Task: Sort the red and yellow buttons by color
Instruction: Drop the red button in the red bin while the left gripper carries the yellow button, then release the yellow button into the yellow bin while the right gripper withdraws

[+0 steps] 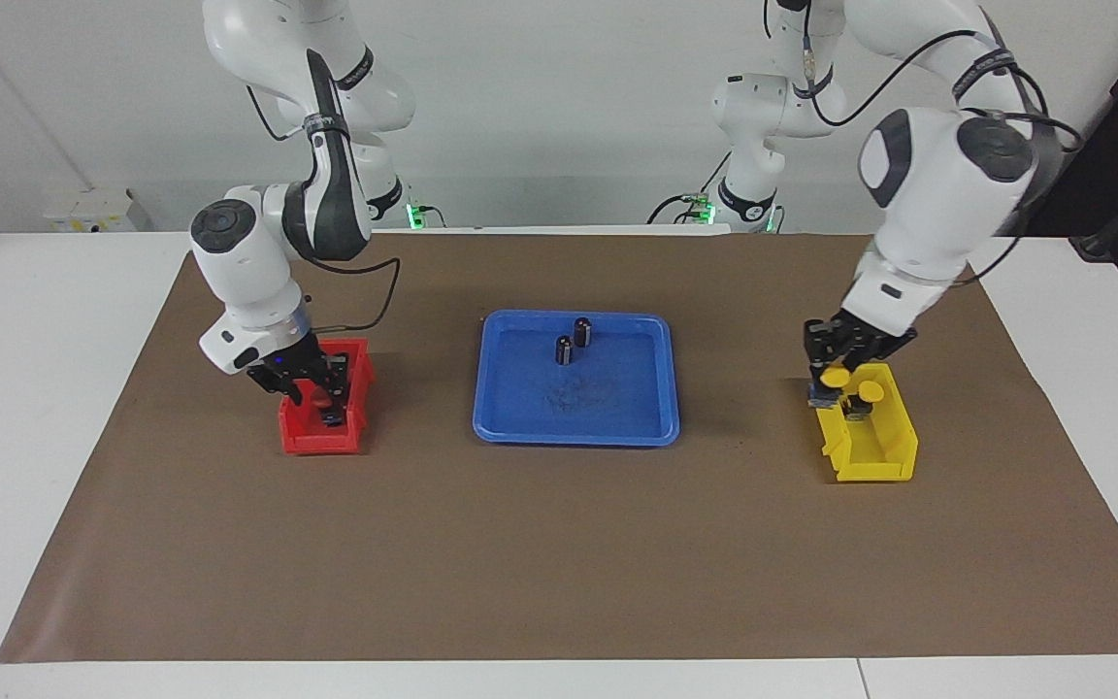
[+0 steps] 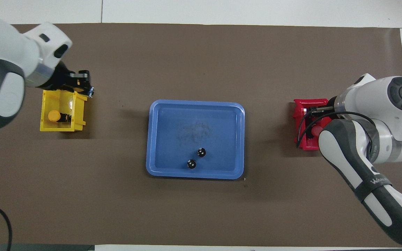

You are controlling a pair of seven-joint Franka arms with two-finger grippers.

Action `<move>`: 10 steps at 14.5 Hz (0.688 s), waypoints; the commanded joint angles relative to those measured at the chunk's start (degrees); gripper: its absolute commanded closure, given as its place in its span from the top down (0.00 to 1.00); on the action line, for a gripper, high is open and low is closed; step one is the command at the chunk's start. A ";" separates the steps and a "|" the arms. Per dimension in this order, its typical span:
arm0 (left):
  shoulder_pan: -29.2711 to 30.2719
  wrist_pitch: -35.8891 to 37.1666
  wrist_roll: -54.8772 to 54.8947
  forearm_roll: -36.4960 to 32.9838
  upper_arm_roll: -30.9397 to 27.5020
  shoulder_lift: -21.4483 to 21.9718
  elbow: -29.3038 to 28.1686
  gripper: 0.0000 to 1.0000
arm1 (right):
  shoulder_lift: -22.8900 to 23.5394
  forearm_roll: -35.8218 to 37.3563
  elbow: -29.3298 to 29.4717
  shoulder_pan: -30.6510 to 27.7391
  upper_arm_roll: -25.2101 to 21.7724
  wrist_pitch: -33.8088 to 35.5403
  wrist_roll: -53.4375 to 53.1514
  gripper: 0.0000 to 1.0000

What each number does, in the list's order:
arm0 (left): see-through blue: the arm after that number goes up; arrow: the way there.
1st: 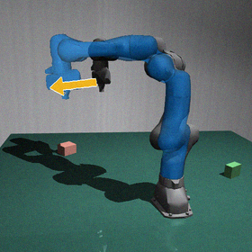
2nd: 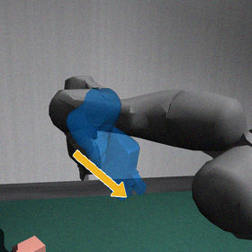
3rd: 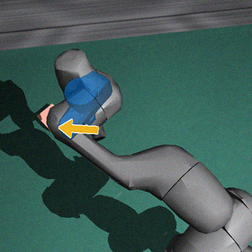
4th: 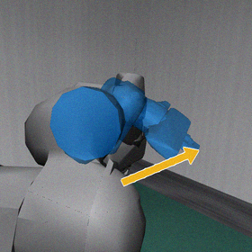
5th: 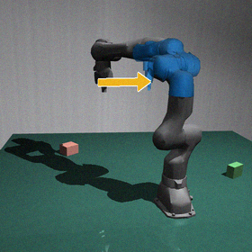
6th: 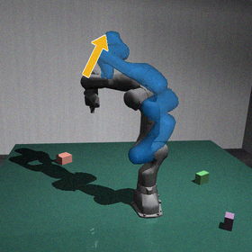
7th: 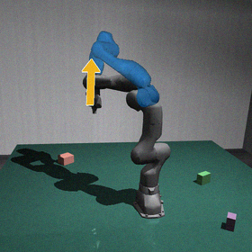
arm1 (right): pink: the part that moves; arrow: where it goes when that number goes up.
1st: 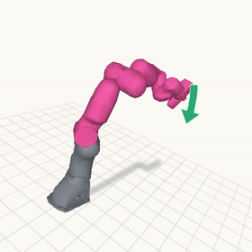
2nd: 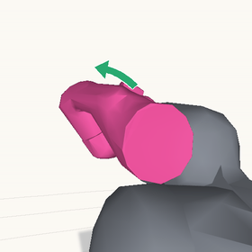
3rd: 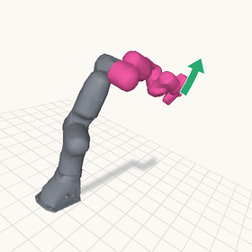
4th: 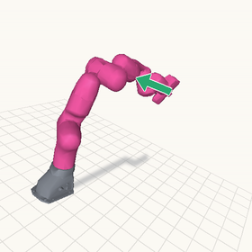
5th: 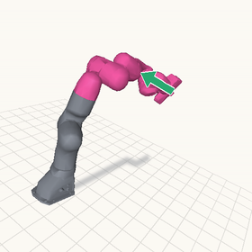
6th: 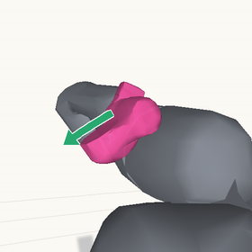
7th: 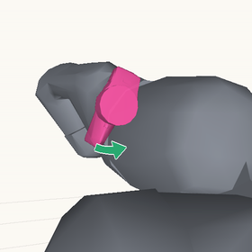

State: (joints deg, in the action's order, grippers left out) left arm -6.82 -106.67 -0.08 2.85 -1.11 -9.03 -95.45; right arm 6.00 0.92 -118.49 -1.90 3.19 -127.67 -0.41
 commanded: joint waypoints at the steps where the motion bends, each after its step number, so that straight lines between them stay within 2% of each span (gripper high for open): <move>1: 4.17 -4.58 6.48 1.19 0.85 0.77 -4.47 0.01 | -0.19 -1.19 8.34 -0.65 0.59 8.55 1.47 0.71; 4: 5.67 -13.19 6.32 1.19 0.50 0.60 -10.97 0.01 | -1.94 -1.27 14.15 -0.65 0.59 17.17 1.47 1.00; 10: 6.47 -16.98 5.70 1.28 0.67 -1.95 -12.56 0.01 | -5.11 -0.57 28.30 -2.32 -0.03 39.57 1.56 1.00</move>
State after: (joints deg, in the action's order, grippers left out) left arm -0.43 -120.89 5.64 3.03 -1.01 -10.78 -106.35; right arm 1.17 0.93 -94.95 -2.51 2.87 -94.42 -0.41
